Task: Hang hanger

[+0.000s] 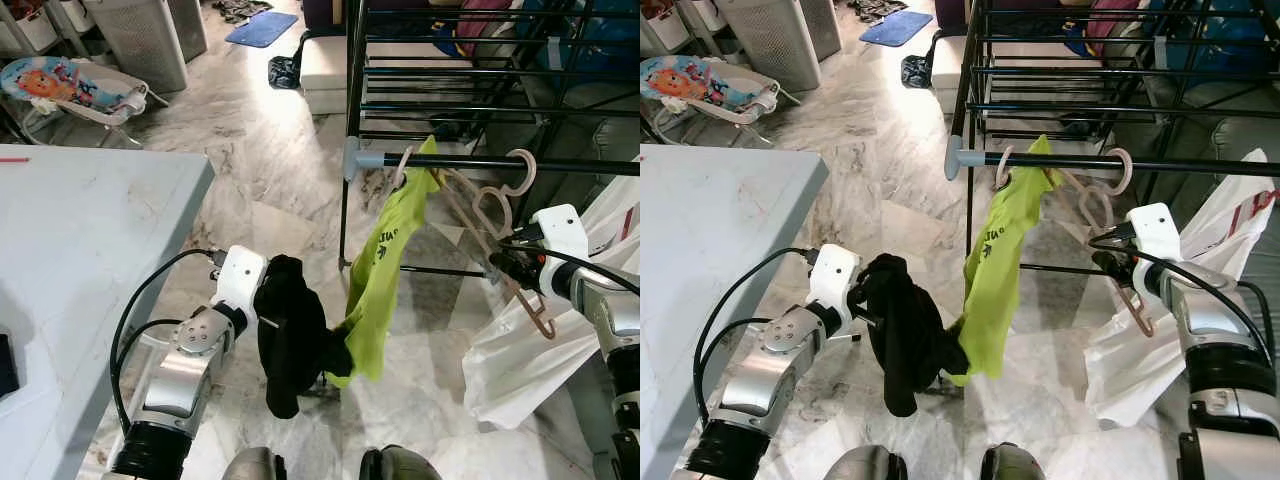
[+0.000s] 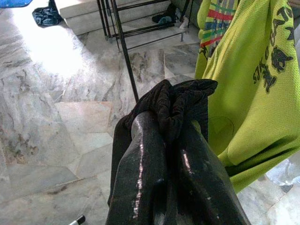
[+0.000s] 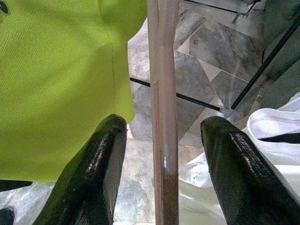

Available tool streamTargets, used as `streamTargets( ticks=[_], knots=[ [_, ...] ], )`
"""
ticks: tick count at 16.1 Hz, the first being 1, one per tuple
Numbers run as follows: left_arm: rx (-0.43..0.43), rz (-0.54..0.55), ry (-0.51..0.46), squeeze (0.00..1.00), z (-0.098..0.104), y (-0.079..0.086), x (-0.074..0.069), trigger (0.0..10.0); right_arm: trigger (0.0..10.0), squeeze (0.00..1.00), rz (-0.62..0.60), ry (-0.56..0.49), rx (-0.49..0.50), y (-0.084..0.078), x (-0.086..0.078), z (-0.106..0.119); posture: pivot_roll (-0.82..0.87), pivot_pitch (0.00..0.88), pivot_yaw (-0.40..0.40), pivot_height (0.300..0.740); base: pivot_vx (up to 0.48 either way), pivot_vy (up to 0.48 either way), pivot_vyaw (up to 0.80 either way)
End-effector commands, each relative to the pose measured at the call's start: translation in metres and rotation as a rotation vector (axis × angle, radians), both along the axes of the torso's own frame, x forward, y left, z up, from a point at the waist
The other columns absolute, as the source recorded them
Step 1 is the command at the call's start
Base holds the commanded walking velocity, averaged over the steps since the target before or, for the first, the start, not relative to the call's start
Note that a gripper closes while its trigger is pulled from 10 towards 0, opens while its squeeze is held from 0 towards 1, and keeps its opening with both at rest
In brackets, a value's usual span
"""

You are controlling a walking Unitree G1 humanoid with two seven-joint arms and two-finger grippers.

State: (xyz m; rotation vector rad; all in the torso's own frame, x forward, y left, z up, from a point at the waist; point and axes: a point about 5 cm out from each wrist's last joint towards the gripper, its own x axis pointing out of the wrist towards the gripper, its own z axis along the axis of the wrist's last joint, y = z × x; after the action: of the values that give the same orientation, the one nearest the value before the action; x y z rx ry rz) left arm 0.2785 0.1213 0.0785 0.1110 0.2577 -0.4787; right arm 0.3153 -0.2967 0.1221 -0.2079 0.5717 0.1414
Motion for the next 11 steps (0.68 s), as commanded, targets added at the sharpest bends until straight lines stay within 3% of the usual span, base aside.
streamTargets(
  ticks=[1,11],
  knots=[
    [0.017,-0.012,-0.007,0.00,0.0029,0.0015,0.0027,10.0,0.0,0.00,0.008,-0.002,-0.018,-0.0005,0.0000,0.0031,-0.02,0.054,0.062,0.740,0.000,0.000,0.00],
    [0.022,-0.012,-0.007,0.00,0.0026,0.0015,0.0041,10.0,0.0,0.00,-0.003,0.000,-0.021,-0.0005,-0.0001,-0.0014,-0.02,0.048,0.062,0.740,0.000,0.000,0.00]
  ],
)
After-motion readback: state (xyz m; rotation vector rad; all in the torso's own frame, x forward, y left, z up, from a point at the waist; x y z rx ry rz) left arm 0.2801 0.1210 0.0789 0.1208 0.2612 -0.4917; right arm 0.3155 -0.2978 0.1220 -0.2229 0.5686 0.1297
